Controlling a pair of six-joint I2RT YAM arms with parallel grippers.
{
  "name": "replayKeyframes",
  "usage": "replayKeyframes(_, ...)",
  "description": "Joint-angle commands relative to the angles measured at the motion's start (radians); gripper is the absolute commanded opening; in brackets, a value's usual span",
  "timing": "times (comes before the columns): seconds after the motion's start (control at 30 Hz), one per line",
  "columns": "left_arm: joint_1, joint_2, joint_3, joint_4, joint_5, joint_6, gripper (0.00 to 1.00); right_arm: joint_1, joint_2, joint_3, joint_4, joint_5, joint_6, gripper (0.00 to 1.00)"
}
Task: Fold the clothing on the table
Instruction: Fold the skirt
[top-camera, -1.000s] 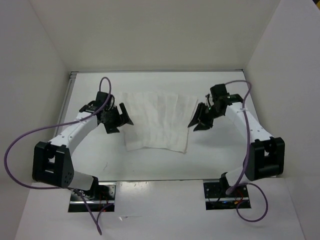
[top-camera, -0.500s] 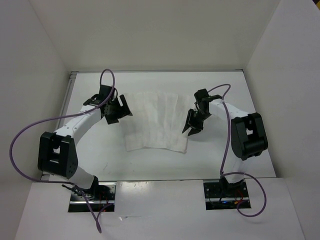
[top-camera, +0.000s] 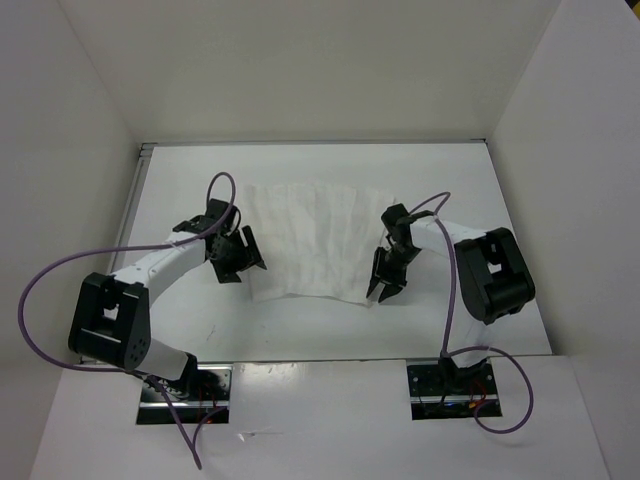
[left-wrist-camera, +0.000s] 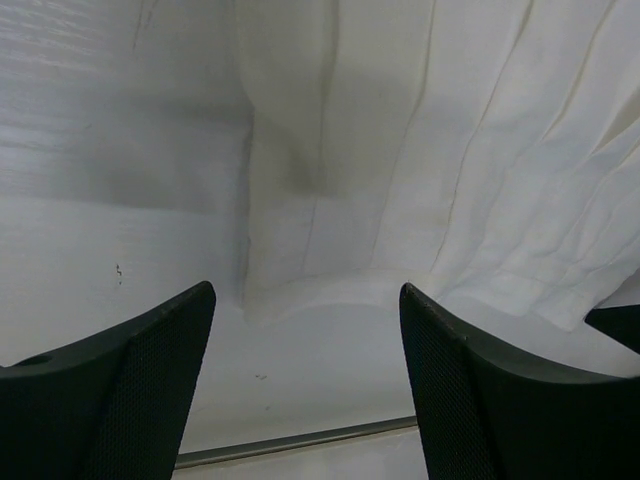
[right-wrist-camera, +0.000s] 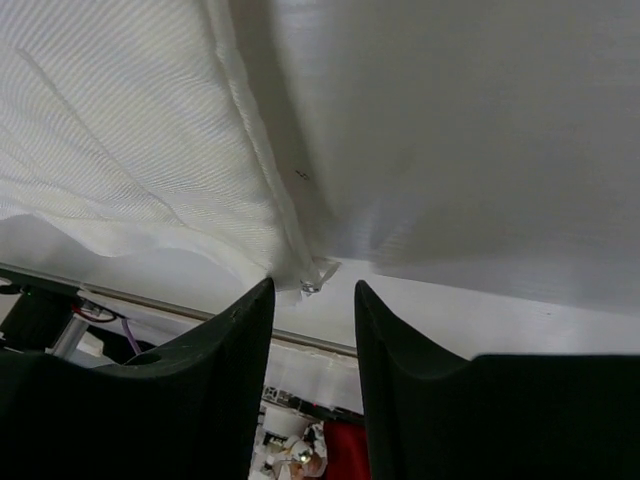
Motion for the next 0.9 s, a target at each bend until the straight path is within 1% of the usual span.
replayKeyframes(0.0, -0.01, -0.03, -0.012, 0.004, 0.02, -0.016, 0.81, 0.028, 0.022, 0.015, 0.056, -0.025, 0.023, 0.44)
replayKeyframes(0.23, -0.01, -0.03, -0.03, 0.004, 0.02, -0.016, 0.81, 0.046, 0.063, 0.004, 0.074, -0.014, 0.023, 0.44)
replayKeyframes(0.3, -0.01, -0.04, -0.03, 0.004, 0.02, -0.016, 0.81, 0.046, 0.073, -0.02, 0.074, -0.005, 0.023, 0.4)
replayKeyframes(0.37, -0.019, -0.04, -0.039, 0.004, 0.007, -0.025, 0.81, 0.046, 0.073, -0.029, 0.085, 0.006, 0.023, 0.33)
replayKeyframes(0.4, -0.019, -0.04, -0.048, -0.008, 0.007, -0.025, 0.81, 0.046, 0.083, -0.03, 0.096, 0.006, 0.023, 0.19)
replayKeyframes(0.43, -0.019, -0.04, -0.048, -0.008, 0.007, -0.036, 0.81, 0.046, 0.083, -0.03, 0.096, 0.015, 0.023, 0.12)
replayKeyframes(0.5, -0.019, -0.04, -0.059, -0.008, -0.002, -0.036, 0.81, 0.046, 0.083, -0.017, 0.105, 0.044, 0.034, 0.0)
replayKeyframes(0.6, -0.019, -0.029, -0.071, -0.017, -0.011, -0.036, 0.81, 0.046, 0.047, -0.007, 0.105, 0.079, 0.043, 0.0)
replayKeyframes(0.63, -0.028, -0.029, -0.082, -0.017, -0.011, -0.036, 0.79, 0.046, 0.036, 0.003, 0.096, 0.08, 0.043, 0.0)
replayKeyframes(0.73, -0.048, -0.018, -0.103, 0.006, 0.001, -0.036, 0.62, 0.046, 0.047, 0.012, 0.086, 0.08, 0.043, 0.0)
replayKeyframes(0.77, -0.048, -0.009, -0.104, 0.006, 0.001, -0.036, 0.59, 0.046, 0.06, 0.021, 0.086, 0.08, 0.043, 0.0)
replayKeyframes(0.87, -0.061, 0.017, -0.114, 0.033, 0.001, -0.027, 0.53, 0.046, 0.071, 0.021, 0.086, 0.07, 0.043, 0.0)
